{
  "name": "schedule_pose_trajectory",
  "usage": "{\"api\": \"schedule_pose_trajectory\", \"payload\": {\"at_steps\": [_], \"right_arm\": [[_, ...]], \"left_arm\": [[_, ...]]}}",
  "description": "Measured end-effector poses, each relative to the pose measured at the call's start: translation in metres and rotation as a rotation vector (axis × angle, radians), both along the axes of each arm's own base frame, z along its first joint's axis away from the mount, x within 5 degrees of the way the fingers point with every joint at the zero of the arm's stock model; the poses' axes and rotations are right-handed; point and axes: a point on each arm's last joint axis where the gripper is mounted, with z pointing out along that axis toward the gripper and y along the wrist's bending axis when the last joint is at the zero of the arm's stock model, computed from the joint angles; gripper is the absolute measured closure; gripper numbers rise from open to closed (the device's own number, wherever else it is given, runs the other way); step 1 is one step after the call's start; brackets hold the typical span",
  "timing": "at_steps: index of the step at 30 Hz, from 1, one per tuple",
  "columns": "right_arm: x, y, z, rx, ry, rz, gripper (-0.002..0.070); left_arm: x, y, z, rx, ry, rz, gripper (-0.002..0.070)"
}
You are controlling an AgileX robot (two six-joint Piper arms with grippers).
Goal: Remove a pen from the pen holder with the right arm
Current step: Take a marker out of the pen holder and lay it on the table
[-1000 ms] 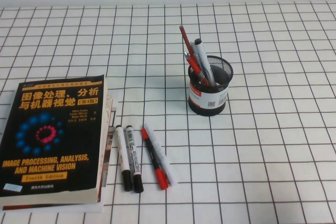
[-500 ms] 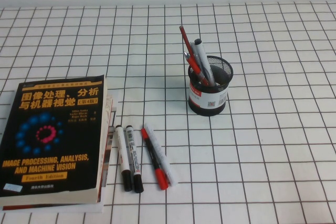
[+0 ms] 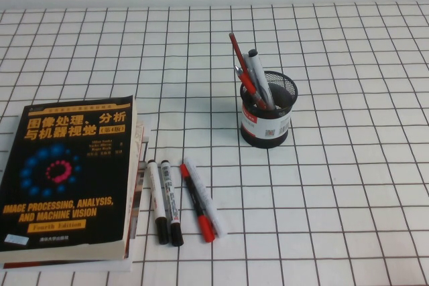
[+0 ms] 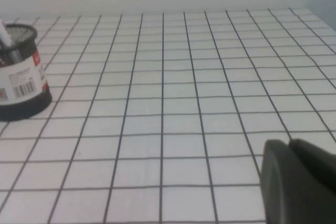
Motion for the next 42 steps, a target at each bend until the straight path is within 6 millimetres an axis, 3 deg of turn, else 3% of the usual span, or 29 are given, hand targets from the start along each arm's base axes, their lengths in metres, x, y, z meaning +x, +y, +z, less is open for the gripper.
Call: {"api": "schedule_pose_trajectory", "payload": {"at_steps": [8, 42], "right_arm": [[-0.0019, -0.0009, -0.0092, -0.004, 0.099, -0.009, 0.0692], [-0.0020, -0.0009, -0.0096, -0.001, 0.104, -0.010, 0.0692]], "left_arm": [[0.0000, 0.0000, 0.0000, 0.000, 0.000, 0.000, 0.0679], [0.0000, 0.0000, 0.0000, 0.000, 0.000, 0.000, 0.0679]]}}
